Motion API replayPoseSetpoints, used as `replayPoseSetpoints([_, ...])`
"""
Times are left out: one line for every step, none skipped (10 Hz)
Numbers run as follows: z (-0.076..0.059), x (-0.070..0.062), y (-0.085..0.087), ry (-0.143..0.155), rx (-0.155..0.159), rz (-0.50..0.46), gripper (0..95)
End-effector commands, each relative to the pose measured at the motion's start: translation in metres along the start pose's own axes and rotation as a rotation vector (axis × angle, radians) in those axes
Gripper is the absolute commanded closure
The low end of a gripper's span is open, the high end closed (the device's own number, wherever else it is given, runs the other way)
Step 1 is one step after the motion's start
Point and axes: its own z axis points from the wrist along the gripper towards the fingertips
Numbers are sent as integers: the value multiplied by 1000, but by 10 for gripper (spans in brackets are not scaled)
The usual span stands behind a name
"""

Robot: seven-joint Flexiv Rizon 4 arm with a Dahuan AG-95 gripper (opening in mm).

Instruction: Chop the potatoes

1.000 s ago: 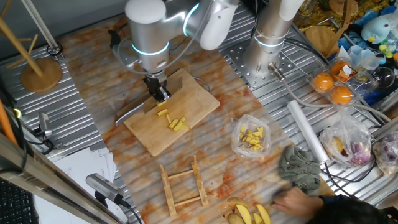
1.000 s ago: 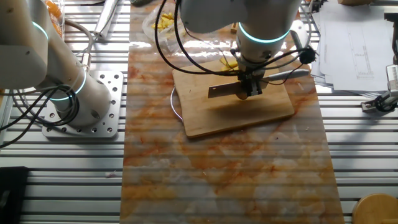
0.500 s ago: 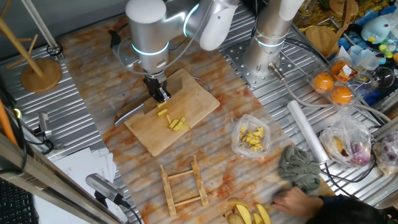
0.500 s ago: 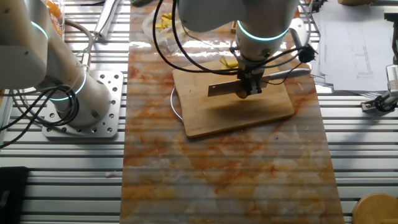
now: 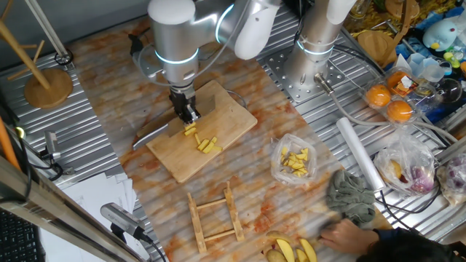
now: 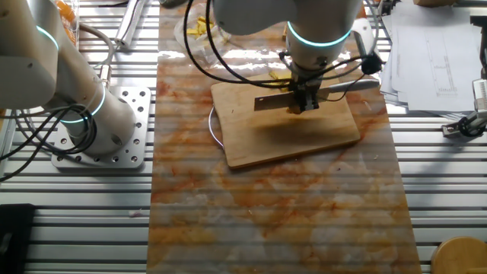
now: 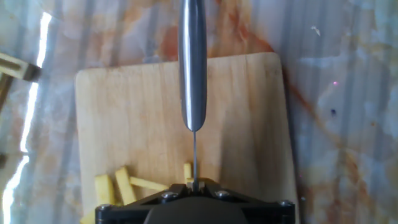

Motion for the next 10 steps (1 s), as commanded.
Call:
replayPoseSetpoints([2, -1, 4, 0, -15, 12, 950])
replayPoseSetpoints([3, 0, 5, -1, -20, 16, 950])
replayPoseSetpoints([7, 2, 8, -1, -20, 17, 950])
replayPoseSetpoints([10, 3, 9, -1, -19, 19, 950])
replayPoseSetpoints([12, 4, 10, -3, -19, 21, 950])
replayPoseSetpoints([13, 4, 11, -4, -20, 20, 950])
replayPoseSetpoints([14, 5, 11, -4, -21, 20, 950])
replayPoseSetpoints([15, 6, 12, -5, -25, 20, 950])
replayPoseSetpoints([14, 6, 12, -9, -36, 21, 950])
replayPoseSetpoints([12, 7, 13, -11, -40, 23, 950])
